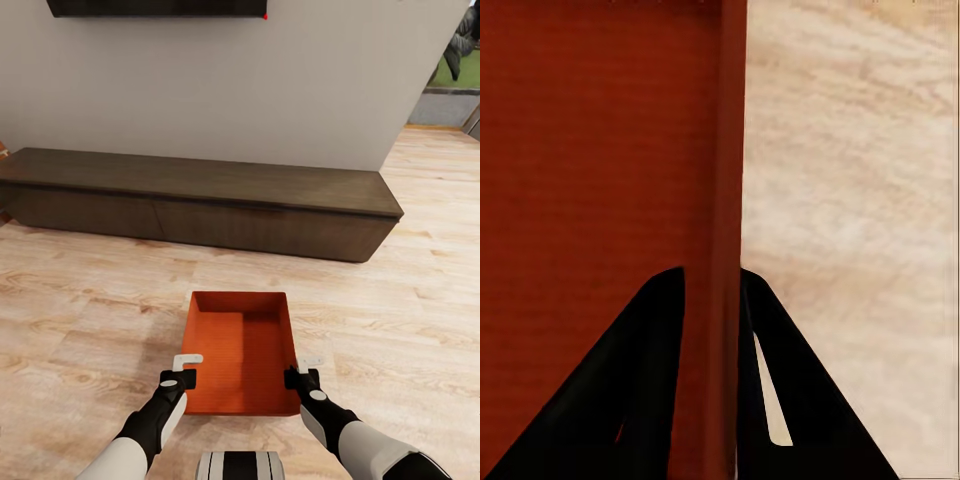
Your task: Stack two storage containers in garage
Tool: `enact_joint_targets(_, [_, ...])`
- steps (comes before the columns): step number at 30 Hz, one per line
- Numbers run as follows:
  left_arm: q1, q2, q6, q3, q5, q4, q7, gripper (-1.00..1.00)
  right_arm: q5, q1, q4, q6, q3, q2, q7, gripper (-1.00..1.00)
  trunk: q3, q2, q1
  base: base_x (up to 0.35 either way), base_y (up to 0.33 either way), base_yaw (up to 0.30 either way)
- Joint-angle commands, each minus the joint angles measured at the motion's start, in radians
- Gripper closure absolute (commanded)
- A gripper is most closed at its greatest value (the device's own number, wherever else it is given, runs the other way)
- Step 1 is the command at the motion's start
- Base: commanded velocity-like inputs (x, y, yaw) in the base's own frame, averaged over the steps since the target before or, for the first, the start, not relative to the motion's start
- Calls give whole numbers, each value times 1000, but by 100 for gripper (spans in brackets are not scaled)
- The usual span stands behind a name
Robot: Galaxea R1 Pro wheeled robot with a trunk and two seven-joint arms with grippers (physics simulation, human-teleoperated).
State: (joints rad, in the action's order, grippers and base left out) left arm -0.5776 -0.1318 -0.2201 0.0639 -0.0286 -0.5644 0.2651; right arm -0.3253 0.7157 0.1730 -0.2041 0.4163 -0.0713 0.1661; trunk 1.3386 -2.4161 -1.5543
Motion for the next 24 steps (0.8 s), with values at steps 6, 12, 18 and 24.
enact_joint_targets(6, [0,1,-8,1,6,-2,8,100,-12,1,-1,-5,4,-1,4,100,-18,42,23,0,0,0])
enact_joint_targets(12, [0,1,-8,0,6,-9,8,100,-12,1,-1,-2,4,-2,4,100,-37,84,46,0,0,0])
enact_joint_targets(18, [0,1,-8,1,6,-11,8,100,-12,1,-1,-4,4,-2,4,100,-56,126,69,0,0,0])
enact_joint_targets(24, [0,1,-8,1,6,-11,8,100,-12,1,-1,-3,4,-2,4,100,-75,168,92,0,0,0])
